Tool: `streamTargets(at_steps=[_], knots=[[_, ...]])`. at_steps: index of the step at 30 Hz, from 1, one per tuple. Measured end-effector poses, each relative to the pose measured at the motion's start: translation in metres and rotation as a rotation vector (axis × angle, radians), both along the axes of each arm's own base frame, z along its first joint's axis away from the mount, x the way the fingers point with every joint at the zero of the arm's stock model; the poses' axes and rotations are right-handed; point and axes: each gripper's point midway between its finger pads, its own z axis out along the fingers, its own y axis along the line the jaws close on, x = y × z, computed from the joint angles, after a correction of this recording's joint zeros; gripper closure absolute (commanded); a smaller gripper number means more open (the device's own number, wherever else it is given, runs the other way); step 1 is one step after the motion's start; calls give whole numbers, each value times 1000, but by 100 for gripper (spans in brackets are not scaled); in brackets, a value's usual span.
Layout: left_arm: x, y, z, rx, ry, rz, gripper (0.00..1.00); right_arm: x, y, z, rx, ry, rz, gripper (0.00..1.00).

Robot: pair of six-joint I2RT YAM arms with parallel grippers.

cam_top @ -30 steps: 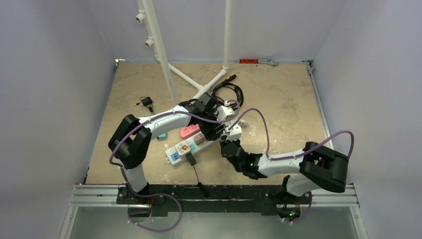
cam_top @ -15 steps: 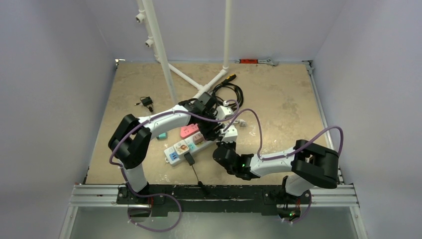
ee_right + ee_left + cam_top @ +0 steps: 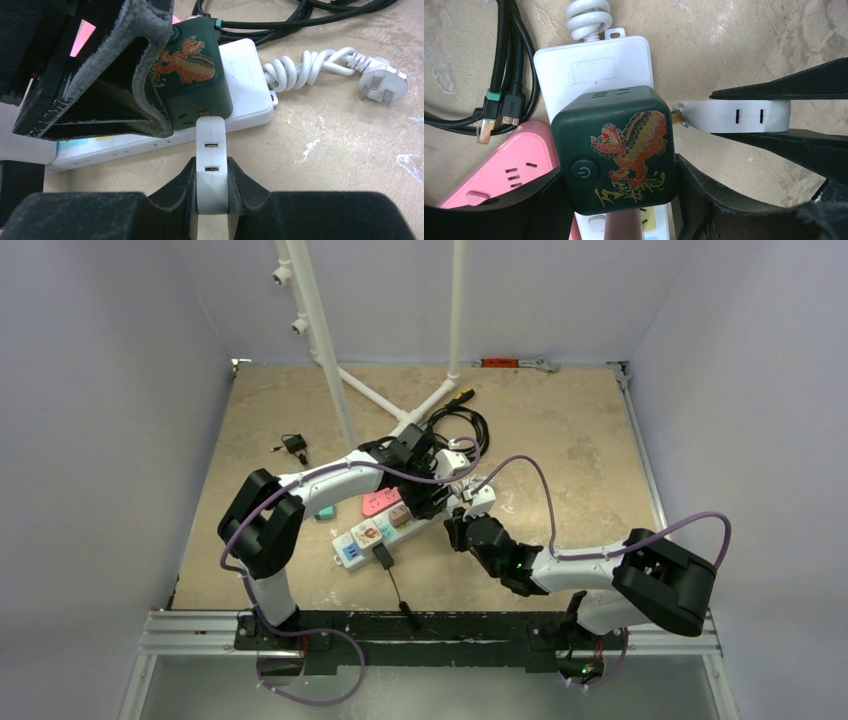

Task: Pull the plug off the socket
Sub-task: Remove the plug from the socket.

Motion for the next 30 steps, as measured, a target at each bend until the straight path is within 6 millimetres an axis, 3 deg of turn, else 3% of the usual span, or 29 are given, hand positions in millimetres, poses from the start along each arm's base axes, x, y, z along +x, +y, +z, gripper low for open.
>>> streamTargets(at_steps=[20, 27, 30], knots=[[3, 4, -2, 16, -6, 15, 100, -1, -2, 0, -36, -23, -2, 100], [4, 6, -2, 18, 1, 26, 100, 1, -12, 28, 54, -50, -77, 100], [4, 5, -2, 18, 6, 30, 85, -3, -15, 39, 95, -54, -82, 100]])
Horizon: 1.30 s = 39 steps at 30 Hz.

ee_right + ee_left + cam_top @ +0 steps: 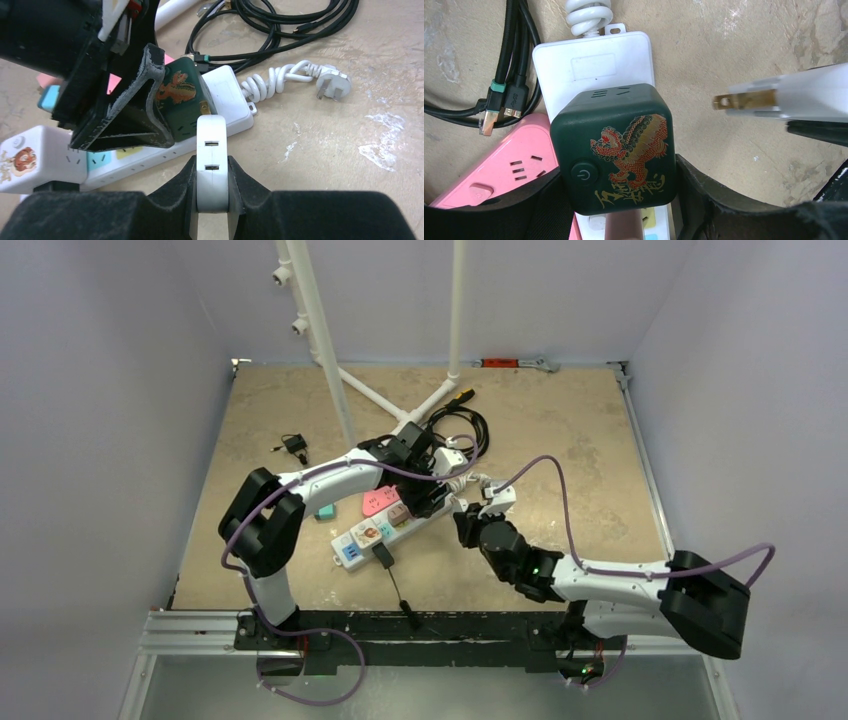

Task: Pull the plug off the socket
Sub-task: Remove the plug from the socket.

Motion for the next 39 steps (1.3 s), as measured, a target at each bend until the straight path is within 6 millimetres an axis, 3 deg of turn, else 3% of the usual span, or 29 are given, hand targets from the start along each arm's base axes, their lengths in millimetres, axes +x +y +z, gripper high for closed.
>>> streamTargets(at_steps=[2, 5, 7, 9, 14, 19, 21, 24, 27, 30, 33, 39], knots=[[0, 0, 0, -4, 5, 5, 70, -4, -3, 6, 18, -4, -5, 100], [-1, -1, 3, -13, 9, 11, 38, -11, -6, 16, 47, -7, 4, 100], [-2, 0, 6, -19, 5, 16, 24, -16, -8, 23, 74, -9, 9, 100], [-3, 2, 14, -35, -4, 22, 16, -20, -10, 31, 102, -14, 14, 100], [-2, -2, 66, -163, -79, 20, 11, -25, -17, 46, 155, -29, 18, 100], [-5, -1, 115, -277, -155, 4, 11, -29, -17, 49, 154, -30, 32, 100], [0, 12, 135, -329, -201, 31, 10, -34, -13, 46, 144, -25, 52, 100], [14, 53, 167, -409, -305, 135, 9, -41, 2, 45, 119, -14, 97, 100], [25, 107, 209, -497, -459, 275, 10, -49, 30, 47, 84, -9, 153, 100], [29, 139, 237, -566, -572, 364, 10, -54, 60, 53, 59, -19, 200, 100], [34, 159, 244, -607, -616, 434, 10, -55, 93, 61, 46, -37, 235, 100], [46, 188, 236, -631, -629, 587, 10, -46, 158, 79, 57, -77, 281, 100]])
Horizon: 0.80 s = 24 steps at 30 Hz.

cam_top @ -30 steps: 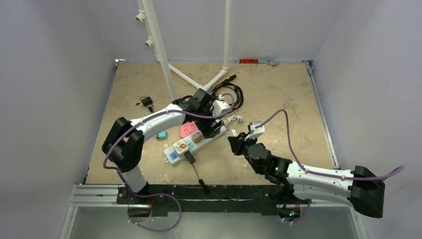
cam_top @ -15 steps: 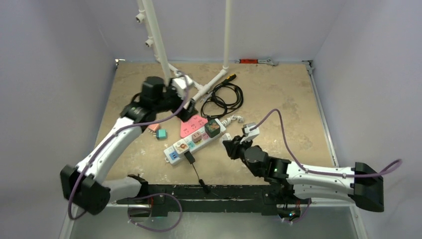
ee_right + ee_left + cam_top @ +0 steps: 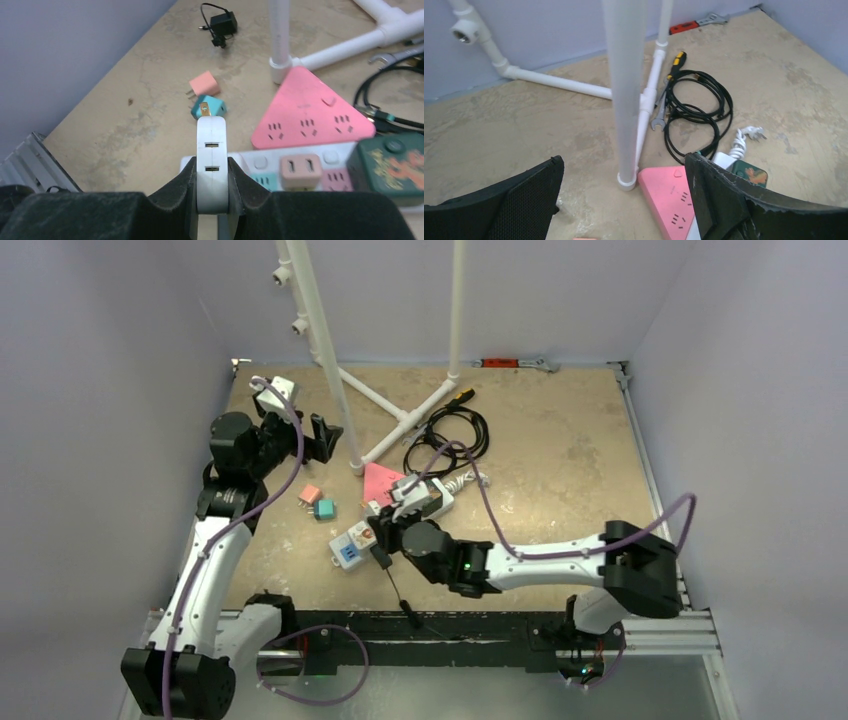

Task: Pull the plug off the socket
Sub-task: Remove the plug from the socket, then place the plug at the center of the board.

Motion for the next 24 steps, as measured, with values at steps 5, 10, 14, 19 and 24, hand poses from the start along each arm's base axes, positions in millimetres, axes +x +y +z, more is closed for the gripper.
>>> streamTargets(at_steps=[5, 10, 14, 19, 24], knots=[[5, 26, 5, -24, -27, 149, 11, 13, 58, -1, -32, -31, 32, 100], [2, 65, 18, -42, -81, 383, 10, 31, 97, -13, -56, -39, 61, 100], [-2, 96, 26, -49, -107, 563, 10, 55, 115, -31, -80, -31, 66, 100], [-1, 108, 23, -54, -97, 636, 10, 80, 142, -55, -94, -21, 70, 100], [-1, 110, 18, -51, -85, 651, 10, 93, 159, -83, -113, 1, 106, 91]])
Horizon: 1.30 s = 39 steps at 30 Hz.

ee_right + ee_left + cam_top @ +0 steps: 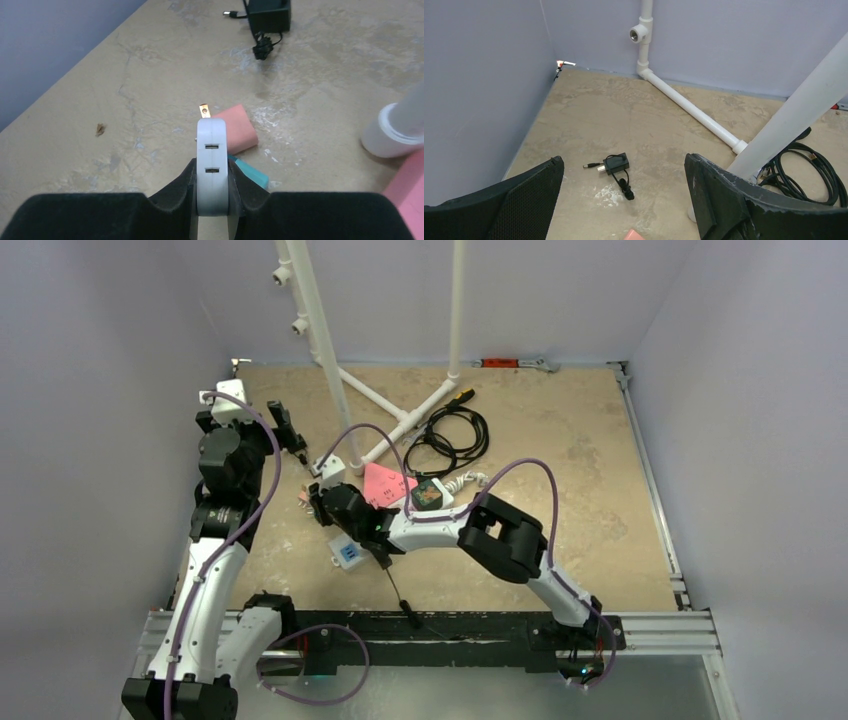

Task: Pull the plug off the socket
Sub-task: Place the plug at the center of the board.

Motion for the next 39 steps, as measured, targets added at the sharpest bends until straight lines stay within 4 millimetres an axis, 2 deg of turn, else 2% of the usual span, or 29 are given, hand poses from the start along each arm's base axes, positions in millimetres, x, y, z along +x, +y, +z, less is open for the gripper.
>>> streamTargets(at_steps=[5, 11, 21, 27, 31, 39], knots=[[0, 0, -1, 0, 3, 0, 10, 4, 19, -15, -9, 13, 59, 80], [1, 0, -3, 0, 12, -1, 10, 5, 34, -24, 3, 30, 105, 52], [3, -1, -7, -6, 23, -5, 10, 8, 34, -22, -2, 21, 110, 25], [5, -4, -11, -7, 36, -20, 11, 6, 24, -19, -21, 9, 108, 18], [8, -7, -16, -11, 54, -32, 11, -2, 6, 5, -12, -4, 110, 13], [10, -14, -20, -26, 64, -68, 12, -33, -44, 100, 117, -72, 106, 11]])
